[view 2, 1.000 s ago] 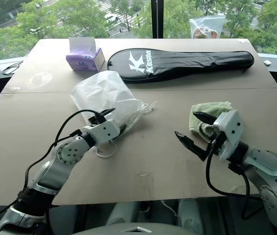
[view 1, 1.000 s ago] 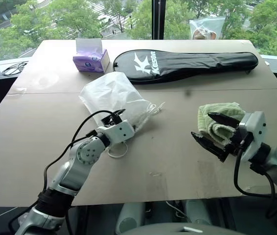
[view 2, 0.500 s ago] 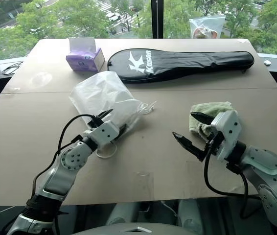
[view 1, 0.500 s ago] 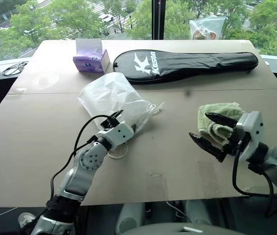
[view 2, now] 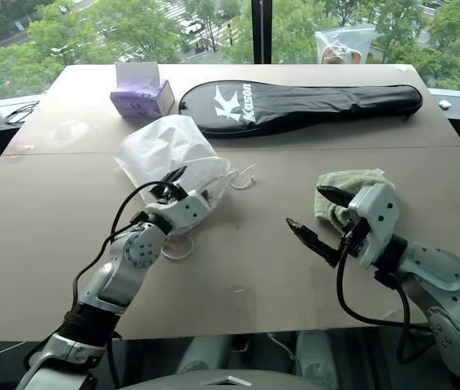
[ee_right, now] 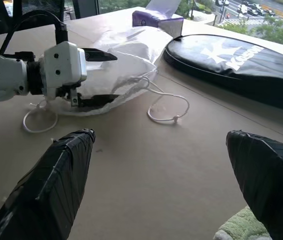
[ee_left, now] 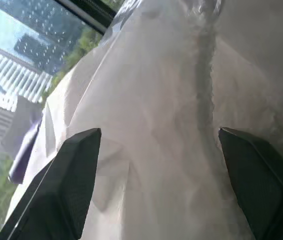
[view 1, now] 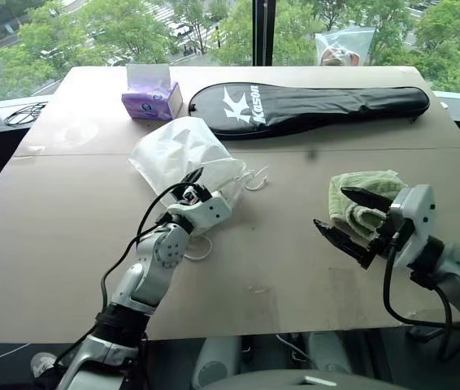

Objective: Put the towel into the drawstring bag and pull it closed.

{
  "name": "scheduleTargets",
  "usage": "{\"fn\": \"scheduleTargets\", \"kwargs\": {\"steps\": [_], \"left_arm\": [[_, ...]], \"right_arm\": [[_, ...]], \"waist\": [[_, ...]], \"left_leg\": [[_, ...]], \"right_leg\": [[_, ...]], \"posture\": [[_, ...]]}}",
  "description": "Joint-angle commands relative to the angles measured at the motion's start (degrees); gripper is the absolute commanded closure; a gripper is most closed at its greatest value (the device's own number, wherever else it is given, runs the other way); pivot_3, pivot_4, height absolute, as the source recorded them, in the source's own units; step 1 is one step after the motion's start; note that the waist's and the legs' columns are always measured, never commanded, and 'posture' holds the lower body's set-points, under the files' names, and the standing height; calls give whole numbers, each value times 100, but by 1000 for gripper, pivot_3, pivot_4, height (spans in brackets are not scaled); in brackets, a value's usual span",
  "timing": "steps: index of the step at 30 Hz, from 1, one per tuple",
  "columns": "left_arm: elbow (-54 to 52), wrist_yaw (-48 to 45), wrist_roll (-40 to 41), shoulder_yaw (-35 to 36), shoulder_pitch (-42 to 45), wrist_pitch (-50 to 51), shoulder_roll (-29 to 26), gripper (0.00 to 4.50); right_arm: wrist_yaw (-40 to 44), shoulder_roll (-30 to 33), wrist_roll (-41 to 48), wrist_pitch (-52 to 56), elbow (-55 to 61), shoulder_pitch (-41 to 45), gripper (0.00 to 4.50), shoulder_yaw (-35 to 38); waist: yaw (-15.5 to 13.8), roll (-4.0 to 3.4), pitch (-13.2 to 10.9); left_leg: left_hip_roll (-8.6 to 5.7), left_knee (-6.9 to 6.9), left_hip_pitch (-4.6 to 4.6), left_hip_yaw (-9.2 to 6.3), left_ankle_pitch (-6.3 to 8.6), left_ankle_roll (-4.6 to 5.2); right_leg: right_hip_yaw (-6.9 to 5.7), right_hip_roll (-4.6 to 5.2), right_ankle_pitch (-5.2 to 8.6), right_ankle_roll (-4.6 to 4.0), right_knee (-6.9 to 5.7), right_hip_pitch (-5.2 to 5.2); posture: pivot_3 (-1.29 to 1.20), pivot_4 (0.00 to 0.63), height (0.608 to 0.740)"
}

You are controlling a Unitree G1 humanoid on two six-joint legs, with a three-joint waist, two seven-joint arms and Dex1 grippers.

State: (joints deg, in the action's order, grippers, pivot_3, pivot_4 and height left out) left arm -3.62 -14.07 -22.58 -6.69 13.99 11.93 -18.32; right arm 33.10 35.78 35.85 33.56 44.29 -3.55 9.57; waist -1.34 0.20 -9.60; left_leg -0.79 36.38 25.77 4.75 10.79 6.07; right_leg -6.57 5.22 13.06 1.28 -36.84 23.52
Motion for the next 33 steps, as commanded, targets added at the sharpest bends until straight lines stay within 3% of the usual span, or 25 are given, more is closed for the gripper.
{"fn": "scheduleTargets", "kwargs": {"steps": [1,9,12,17,19,22,24,27,29,33], "left_arm": [[-249,-582,691,91,-13,654,191,643],[647,452,-1032,-842,363,-492,-670,643],[699,502,-1021,-856,366,-751,-765,1534],[90,-62,-581,-456,184,-732,-1078,3980],[-60,-479,0,-194,224,-549,-1041,4439],[-594,-1491,1486,269,292,530,-711,4439],[-1156,-2290,3017,826,568,2521,-597,4439],[-1531,-3232,4710,1426,1185,4865,-1134,4439],[-1341,-3386,5287,1662,1665,6016,-1449,4439],[-630,-3019,5525,1902,2401,6939,-1443,4439]], "right_arm": [[-45,61,31,-39,242,31,0,32],[-16,60,-89,-97,207,41,0,-84],[-13,65,-115,-97,227,32,0,-85],[-93,24,-108,-74,251,-10,0,-3],[-155,-13,-85,-57,230,1,0,30],[-367,-50,-120,-12,209,44,0,124],[-759,-63,-295,152,146,133,0,260],[-944,170,-170,602,-138,333,0,630],[-1087,299,-229,814,-414,448,0,927],[-1125,570,-213,1273,-862,620,0,1126]], "waist": [[0,-1,1],[-35,-3,2],[-30,-3,2],[1,-5,3],[27,-5,3],[34,-3,1],[34,2,-2],[49,8,-9],[49,6,-8],[33,6,-8]], "left_leg": [[0,0,-1,0,0,0],[0,1,-4,1,0,1],[0,1,-7,0,0,2],[2,-2,-5,0,0,1],[2,-3,-3,-1,0,0],[1,-3,1,0,-6,-10],[1,2,7,-2,-14,-23],[1,13,15,-12,-16,-25],[1,21,15,-17,-18,-26],[-1,22,4,-13,-19,-25]], "right_leg": [[-2,0,0,0,0,-1],[-3,-2,-4,-4,-1,-6],[-2,-2,-2,1,-2,-6],[-1,1,-5,-5,-1,-2],[-2,1,-7,-9,-1,-1],[-2,2,3,-17,0,2],[-7,3,9,-18,0,1],[-16,-2,11,-14,-1,2],[-23,-12,11,-13,-8,-1],[-21,-17,0,6,-9,-14]], "posture": [[0,150,740],[0,150,740],[0,150,740],[0,150,740],[0,150,740],[0,150,740],[0,150,740],[0,150,740],[0,150,740],[0,150,740]]}}
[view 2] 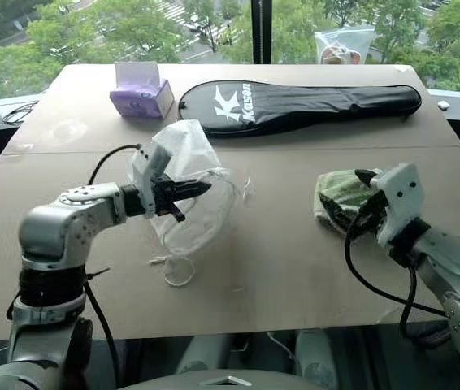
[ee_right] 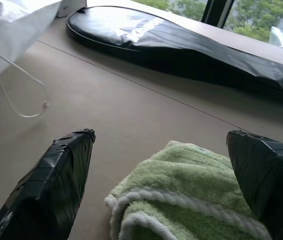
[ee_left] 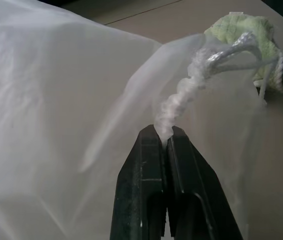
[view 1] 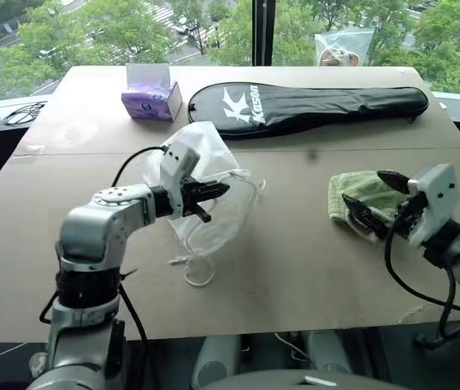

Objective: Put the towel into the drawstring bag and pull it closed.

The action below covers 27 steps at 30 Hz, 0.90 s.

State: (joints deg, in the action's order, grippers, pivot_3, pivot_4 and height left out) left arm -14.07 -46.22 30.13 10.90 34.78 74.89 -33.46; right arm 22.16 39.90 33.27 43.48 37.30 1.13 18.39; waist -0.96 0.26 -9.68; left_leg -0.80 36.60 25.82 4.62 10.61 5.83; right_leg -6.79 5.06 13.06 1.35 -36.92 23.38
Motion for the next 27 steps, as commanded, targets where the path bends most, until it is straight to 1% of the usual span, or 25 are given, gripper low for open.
{"fn": "scheduleTargets", "kwargs": {"steps": [1,3,6,9,12,15,16,19,21,24,26,27], "left_arm": [[493,256,255,107,393,641,69,4439],[553,361,216,-88,474,513,58,4439],[634,534,205,-312,625,441,178,4439],[737,703,123,-561,730,263,330,4439],[863,803,44,-761,765,63,405,4439],[1025,900,-35,-880,813,-159,469,4439],[1077,943,-33,-868,832,-189,517,4439],[1157,1035,-33,-846,839,-259,586,4439],[1168,1119,-20,-799,822,-271,631,4439],[1140,1204,25,-760,790,-258,668,4500],[1142,1267,42,-711,744,-283,721,4500],[1152,1298,52,-679,715,-281,743,4500]], "right_arm": [[-21,188,72,354,-233,201,0,255],[-64,180,183,602,-407,388,0,262],[-323,14,337,1120,-906,895,0,254],[-542,-211,394,1496,-1694,1506,0,288],[-476,-302,440,1827,-2466,1957,0,169],[-113,-217,65,1765,-3413,2079,0,-454],[194,-44,-238,1506,-3657,1971,0,-937],[977,281,-678,1056,-3885,1703,0,-1875],[1316,428,-871,857,-3821,1568,0,-2270],[1557,412,-1061,653,-3820,1476,874,-2497],[1701,326,-1206,437,-3844,1466,1733,-2634],[1758,285,-1286,319,-3849,1458,2250,-2695]], "waist": [[-2,1,0],[9,3,-1],[14,5,-3],[10,6,-3],[4,5,-3],[8,6,-3],[8,5,-3],[18,13,3],[18,23,9],[15,54,28],[15,67,36],[17,76,43]], "left_leg": [[0,0,0,-1,0,0],[0,1,0,3,-6,11],[0,0,0,5,-6,11],[0,2,0,4,-1,0],[0,2,1,7,0,0],[0,0,6,12,-9,15],[-1,-1,6,12,-10,16],[-1,-4,5,20,-14,23],[-1,-3,-5,20,-13,22],[1,-3,-14,10,0,1],[2,-3,-15,2,1,-1],[2,-3,-15,1,1,-1]], "right_leg": [[0,-1,0,1,0,-1],[3,-1,-1,2,-1,-5],[8,-1,-2,1,-4,-2],[7,2,-3,0,-6,-2],[9,5,-14,-20,-6,-1],[11,4,-16,-24,-6,3],[11,4,-16,-24,-6,3],[18,1,-16,-24,-6,5],[21,0,-14,-21,-5,-1],[16,1,-5,-8,-5,-11],[11,2,-5,-9,-3,-14],[11,3,-5,-9,-3,-14]], "posture": [[0,150,740],[0,150,740],[0,150,740],[0,150,740],[0,150,740],[0,150,740],[0,150,740],[0,150,740],[0,150,740],[0,150,740],[0,150,740],[0,150,740]]}}
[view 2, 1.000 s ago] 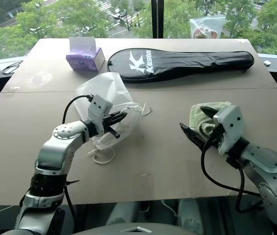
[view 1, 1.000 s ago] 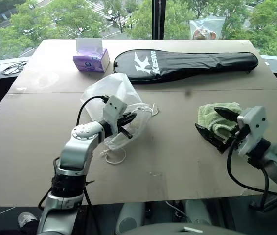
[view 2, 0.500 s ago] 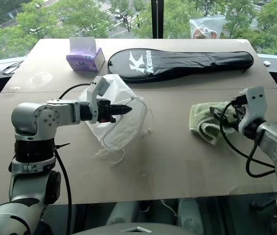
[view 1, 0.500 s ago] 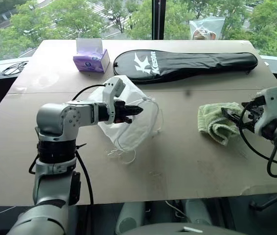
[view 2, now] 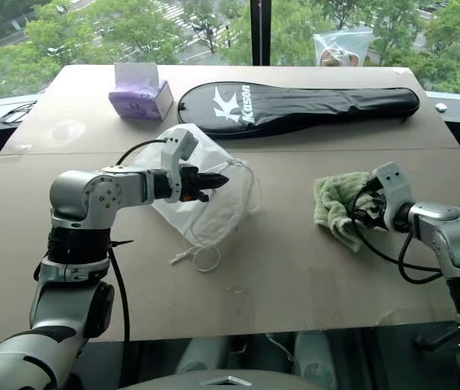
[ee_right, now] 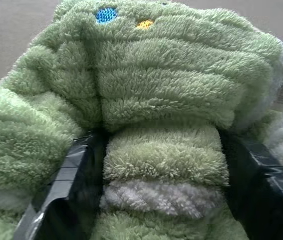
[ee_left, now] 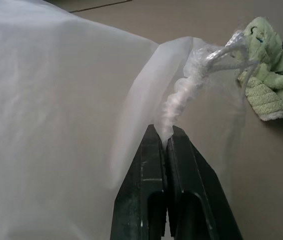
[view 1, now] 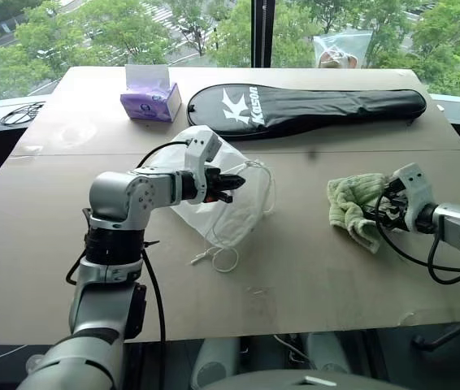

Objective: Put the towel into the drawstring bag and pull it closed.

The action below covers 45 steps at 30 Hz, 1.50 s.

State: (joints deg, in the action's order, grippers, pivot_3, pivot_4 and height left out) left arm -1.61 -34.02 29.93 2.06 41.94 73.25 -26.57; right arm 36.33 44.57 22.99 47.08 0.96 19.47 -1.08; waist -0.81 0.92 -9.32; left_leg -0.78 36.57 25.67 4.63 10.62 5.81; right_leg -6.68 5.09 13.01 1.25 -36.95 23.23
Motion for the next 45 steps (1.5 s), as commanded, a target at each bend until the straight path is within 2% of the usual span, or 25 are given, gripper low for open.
{"fn": "scheduleTargets", "kwargs": {"steps": [1,2,5,7,10,12,14,16,21,25,29,34,37,39,43,45], "left_arm": [[-87,91,79,220,-24,-120,62,4500],[-95,92,88,223,-44,-122,57,4500],[-2,69,76,221,-83,-161,29,4500],[61,81,86,248,-74,-159,53,4500],[153,78,96,224,-49,-149,88,4500],[163,11,89,108,-46,-175,84,4500],[182,-42,83,26,-32,-213,94,4500],[187,-89,103,-51,4,-229,110,4500],[53,-134,442,158,216,13,260,4500],[-66,-160,711,342,318,132,319,4500],[-196,-129,1011,542,414,387,360,4500],[-408,-155,1170,441,438,660,167,4500],[-535,-242,1108,115,389,721,-102,4500],[-517,-298,1093,-52,329,688,-199,4500],[-405,-408,1051,-335,293,654,-345,4500],[-359,-491,1079,-399,304,686,-409,4500]], "right_arm": [[397,-228,-308,-149,-227,-381,2646,-767],[424,-286,-329,-213,-236,-390,3202,-731],[460,-574,-101,-315,-93,-465,4034,-306],[550,-835,373,-281,203,-553,4183,199],[660,-1457,1850,32,1143,-691,4209,1225],[537,-1845,2904,405,1827,-775,4210,1543],[305,-2204,3450,491,2206,-771,4218,1546],[-15,-2622,3430,340,2308,-651,4221,1264],[-163,-2855,1599,-624,1733,-314,4226,-267],[-50,-2691,214,-1465,919,-125,4226,-1338],[-72,-2365,-961,-2091,177,84,4227,-2009],[-623,-2246,-2100,-2038,-357,602,4232,-2427],[-705,-2411,-2195,-1968,-540,729,4236,-2387],[-576,-3038,-1322,-1737,-441,725,4236,-1840],[-616,-4285,592,-548,-309,959,4239,-384],[-879,-4661,1009,-350,-623,1189,4239,189]], "waist": [[3,25,17],[10,37,25],[33,53,35],[30,54,36],[41,40,26],[54,-10,-4],[41,-41,-22],[14,-38,-23],[-4,-40,-23],[7,-40,-23],[17,-39,-23],[41,-40,-22],[28,-40,-20],[21,-41,-20],[46,-42,-24],[92,-46,-29]], "left_leg": [[0,0,-2,-1,0,0],[0,0,-4,-4,0,-1],[1,0,-7,-4,1,-1],[2,-1,-8,-6,1,-2],[4,-8,-4,-12,0,-3],[4,-14,6,-9,-1,-4],[3,-14,19,-1,-2,-4],[1,-14,17,0,-2,-4],[-3,-11,17,2,-1,-4],[-6,-11,18,9,-2,-3],[-6,-10,17,12,-4,-2],[-4,-8,-15,10,-9,-14],[-3,-7,-23,-4,-22,-34],[-3,-8,-35,-5,-27,-42],[-1,-27,-86,-11,-26,-43],[-1,-35,-82,-11,-26,-43]], "right_leg": [[0,1,0,-1,1,0],[-3,2,0,0,4,-1],[-2,5,0,0,6,-2],[-4,5,0,-1,6,-3],[-8,3,-9,-16,6,-1],[-5,3,-10,-17,5,11],[1,5,-12,-17,1,23],[0,6,-11,-17,1,22],[0,6,-11,-15,2,28],[5,3,-11,-15,0,31],[8,-2,-11,-15,-6,27],[8,-4,1,6,-10,7],[0,-2,6,-3,-16,-1],[2,0,11,-14,-25,-8],[10,-2,13,-16,-24,-45],[12,-4,6,-26,-24,-35]], "posture": [[0,150,740],[0,150,740],[0,150,740],[0,150,740],[0,150,740],[0,150,740],[0,150,740],[0,150,740],[0,150,740],[0,150,740],[0,150,740],[0,150,740],[0,150,740],[0,150,740],[0,150,740],[0,150,740]]}}
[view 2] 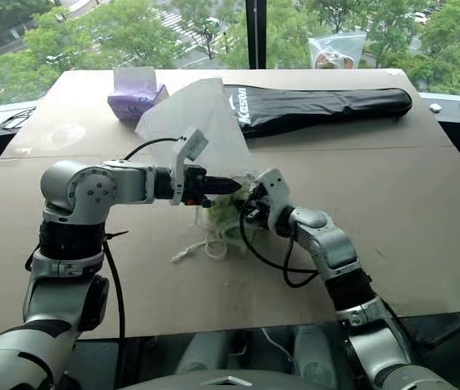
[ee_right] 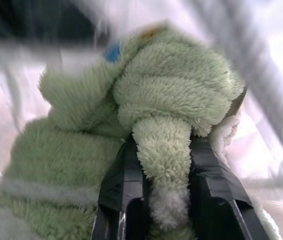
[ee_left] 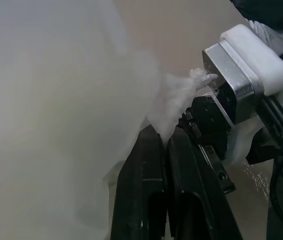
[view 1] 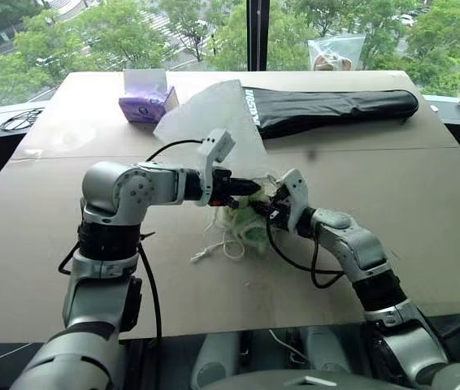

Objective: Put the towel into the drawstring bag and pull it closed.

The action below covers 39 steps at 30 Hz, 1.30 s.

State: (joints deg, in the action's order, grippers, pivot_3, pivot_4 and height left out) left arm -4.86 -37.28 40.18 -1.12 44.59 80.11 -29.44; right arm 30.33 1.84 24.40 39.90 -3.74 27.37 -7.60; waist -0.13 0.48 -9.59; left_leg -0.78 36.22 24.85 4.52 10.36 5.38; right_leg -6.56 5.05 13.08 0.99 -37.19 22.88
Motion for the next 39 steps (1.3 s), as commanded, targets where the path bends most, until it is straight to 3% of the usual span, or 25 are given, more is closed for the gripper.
{"fn": "scheduleTargets", "kwargs": {"steps": [1,6,11,14,18,23,24,29,31,37,39], "left_arm": [[-30,-194,68,-91,39,19,-144,4500],[38,-307,142,-134,-63,174,-251,4500],[-30,-334,273,-63,-111,395,-229,4500],[-43,-321,428,111,-82,548,-87,4500],[182,-12,436,449,114,568,466,4500],[545,156,245,659,307,435,579,4500],[671,158,197,684,359,374,526,4500],[1122,35,99,640,559,83,296,4500],[1241,-20,79,599,620,9,275,4500],[1324,-120,57,497,676,-63,300,4500],[1269,-155,79,473,642,-19,273,4500]], "right_arm": [[-362,-477,954,420,-239,458,4239,992],[-984,-1049,1683,437,-1186,825,4240,2138],[-1398,-1307,2165,345,-1441,1004,4241,2620],[-1502,-1317,2187,278,-1383,985,4241,2445],[-1285,-1114,1592,243,-1082,762,4242,1477],[-1430,-729,1057,265,-294,453,1831,949],[-1441,-564,952,301,37,342,1593,838],[-1358,-119,1338,939,1398,-118,1593,780],[-1241,156,1142,1066,1684,-295,1593,412],[-1252,222,472,523,1241,-259,1593,-97],[-1216,29,175,-22,642,-2,2532,-174]], "waist": [[46,-5,-3],[80,-8,-5],[93,-9,-7],[91,-10,-7],[95,-10,-7],[102,-11,-10],[89,-11,-10],[117,-10,-12],[114,-10,-12],[109,-7,-13],[100,-7,-14]], "left_leg": [[-1,-6,2,3,0,0],[-10,-41,4,15,0,-1],[-14,-71,4,28,0,-1],[-14,-73,3,28,0,-1],[-14,-73,1,33,0,-1],[-13,-77,3,38,0,0],[-14,-79,3,40,0,0],[-17,-82,17,49,0,0],[-15,-85,16,51,-1,-1],[-14,-86,20,52,-1,-1],[-14,-85,20,54,-1,-1]], "right_leg": [[4,-1,-18,5,0,7],[14,0,-18,3,14,19],[25,1,-18,2,22,23],[25,1,-18,2,24,23],[30,1,-17,3,27,23],[35,-1,-18,3,26,29],[37,0,-18,3,26,31],[48,2,-18,3,28,49],[51,0,-18,3,27,53],[52,1,-17,3,25,59],[52,2,-17,3,25,59]], "posture": [[0,150,740],[0,150,740],[0,150,740],[0,150,740],[0,150,740],[0,150,740],[0,150,740],[0,150,740],[0,150,740],[0,150,740],[0,150,740]]}}
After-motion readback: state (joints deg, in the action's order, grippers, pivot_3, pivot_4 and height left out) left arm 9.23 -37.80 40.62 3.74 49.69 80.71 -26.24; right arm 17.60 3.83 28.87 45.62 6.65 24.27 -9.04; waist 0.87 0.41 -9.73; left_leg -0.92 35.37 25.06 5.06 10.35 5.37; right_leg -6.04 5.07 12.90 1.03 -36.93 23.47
